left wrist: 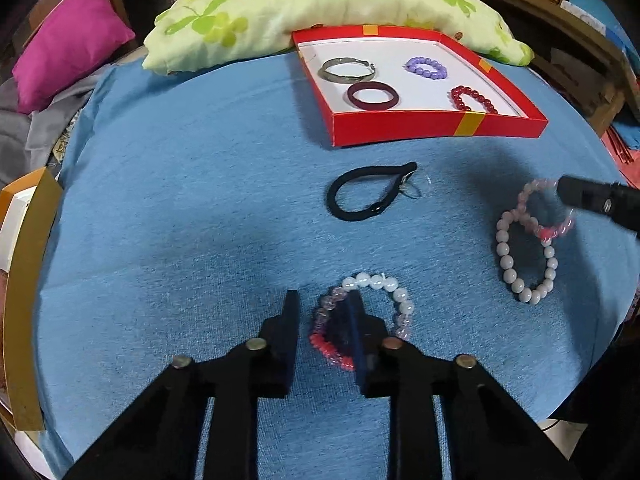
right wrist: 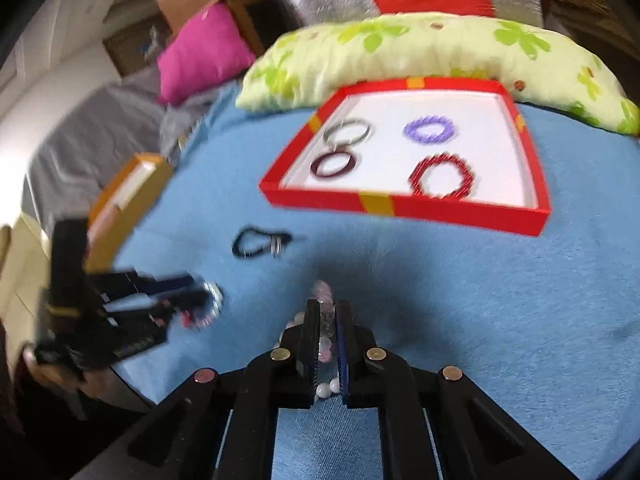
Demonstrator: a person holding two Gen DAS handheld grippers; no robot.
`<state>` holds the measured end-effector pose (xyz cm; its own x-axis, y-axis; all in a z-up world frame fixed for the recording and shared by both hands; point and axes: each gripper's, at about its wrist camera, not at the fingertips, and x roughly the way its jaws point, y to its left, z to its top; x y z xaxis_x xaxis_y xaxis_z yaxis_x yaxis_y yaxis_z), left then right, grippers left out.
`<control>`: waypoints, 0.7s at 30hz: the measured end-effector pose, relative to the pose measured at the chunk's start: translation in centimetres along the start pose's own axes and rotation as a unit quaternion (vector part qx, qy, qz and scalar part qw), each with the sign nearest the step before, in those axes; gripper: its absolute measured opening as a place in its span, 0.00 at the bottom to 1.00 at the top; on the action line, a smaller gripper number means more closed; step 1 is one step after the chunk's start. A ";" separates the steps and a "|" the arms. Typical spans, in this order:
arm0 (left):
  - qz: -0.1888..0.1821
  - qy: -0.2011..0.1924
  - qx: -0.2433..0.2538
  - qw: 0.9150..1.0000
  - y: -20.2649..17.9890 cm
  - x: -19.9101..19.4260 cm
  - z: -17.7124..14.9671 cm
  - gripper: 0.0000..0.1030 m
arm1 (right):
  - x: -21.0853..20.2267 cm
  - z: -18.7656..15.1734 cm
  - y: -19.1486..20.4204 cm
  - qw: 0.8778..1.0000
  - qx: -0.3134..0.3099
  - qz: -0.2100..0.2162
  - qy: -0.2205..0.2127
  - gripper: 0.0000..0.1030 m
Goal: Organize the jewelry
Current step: 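Grasp and lift the pink-white bead bracelet with the left tool while the right tool holds the pink bracelet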
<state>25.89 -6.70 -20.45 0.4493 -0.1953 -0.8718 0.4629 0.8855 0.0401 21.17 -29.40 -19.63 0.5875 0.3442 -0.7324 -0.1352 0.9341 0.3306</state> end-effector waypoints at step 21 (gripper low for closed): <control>0.005 -0.028 0.008 1.000 0.0 -1.3 1.2 0.22 | -2.5 0.1 -8.4 0.991 0.106 -0.077 -0.005 0.08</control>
<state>26.24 -7.01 -18.76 0.4953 -0.2094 -0.8431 0.4694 0.8812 0.0569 20.89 -38.13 -20.57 0.5954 0.1966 -0.7790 0.1272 0.9343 0.3330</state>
